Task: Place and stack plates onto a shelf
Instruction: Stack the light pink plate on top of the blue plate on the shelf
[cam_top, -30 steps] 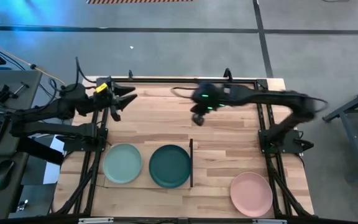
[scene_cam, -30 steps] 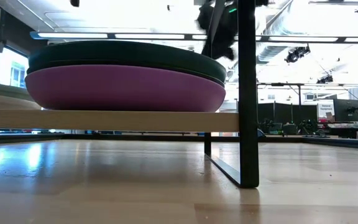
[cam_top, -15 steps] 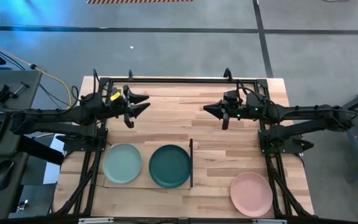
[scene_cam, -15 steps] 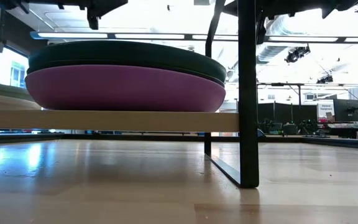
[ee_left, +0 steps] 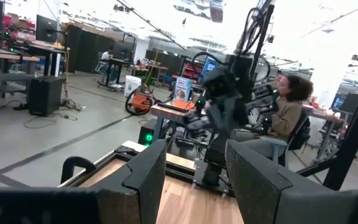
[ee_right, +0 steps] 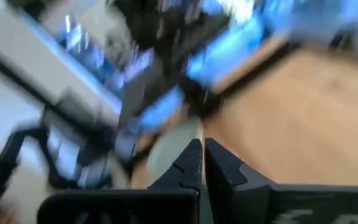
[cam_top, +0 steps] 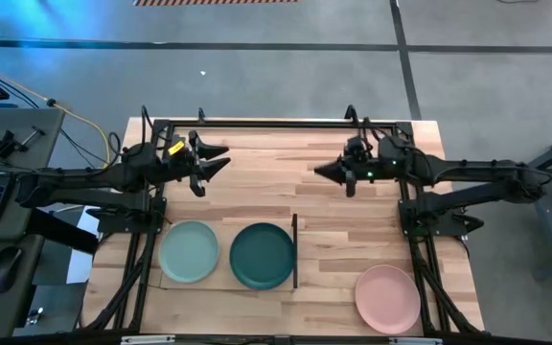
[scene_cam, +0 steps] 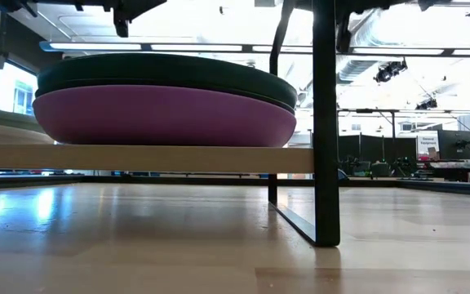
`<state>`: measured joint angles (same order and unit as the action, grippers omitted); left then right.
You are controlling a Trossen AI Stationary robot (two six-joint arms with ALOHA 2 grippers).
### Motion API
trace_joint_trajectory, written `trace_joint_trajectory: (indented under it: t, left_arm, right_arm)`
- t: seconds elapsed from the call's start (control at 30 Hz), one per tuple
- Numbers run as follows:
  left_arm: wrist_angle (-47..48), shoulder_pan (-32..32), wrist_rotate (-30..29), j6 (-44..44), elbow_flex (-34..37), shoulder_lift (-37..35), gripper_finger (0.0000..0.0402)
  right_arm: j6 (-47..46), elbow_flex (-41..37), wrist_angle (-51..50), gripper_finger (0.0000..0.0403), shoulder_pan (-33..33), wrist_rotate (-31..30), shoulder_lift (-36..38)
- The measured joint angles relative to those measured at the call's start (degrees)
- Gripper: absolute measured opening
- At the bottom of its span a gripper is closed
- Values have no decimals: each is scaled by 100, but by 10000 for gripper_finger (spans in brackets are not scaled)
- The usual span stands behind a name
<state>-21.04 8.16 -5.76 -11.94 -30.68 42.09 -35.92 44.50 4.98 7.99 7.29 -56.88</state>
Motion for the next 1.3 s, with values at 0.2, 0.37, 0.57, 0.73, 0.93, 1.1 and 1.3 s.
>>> trace_joint_trajectory:
  t: [0.2,0.37,0.57,0.73,0.93,1.1,1.3]
  left_arm:
    - [0,0,0,0,0,0,156]
    - [11,0,0,-2,0,0,156]
    - [15,0,0,-2,-1,0,156]
    - [15,0,0,-2,-2,0,156]
    - [16,2,0,-4,-2,0,156]
    - [15,2,0,-7,-2,0,156]
    - [17,1,0,-15,-4,0,156]
  right_arm:
    - [-607,1183,-3887,1,-597,476,0]
    - [-2128,1322,-6384,38,-1612,255,2]
    - [-3207,325,-6529,134,-3054,941,-2]
    - [-3129,-412,-5907,194,-3840,1025,-4]
    - [-3126,-1239,-5272,204,-4454,979,-9]
    - [-3428,-1765,-4641,204,-4679,982,-9]
    - [-3586,-2084,-4063,204,-4917,924,-110]
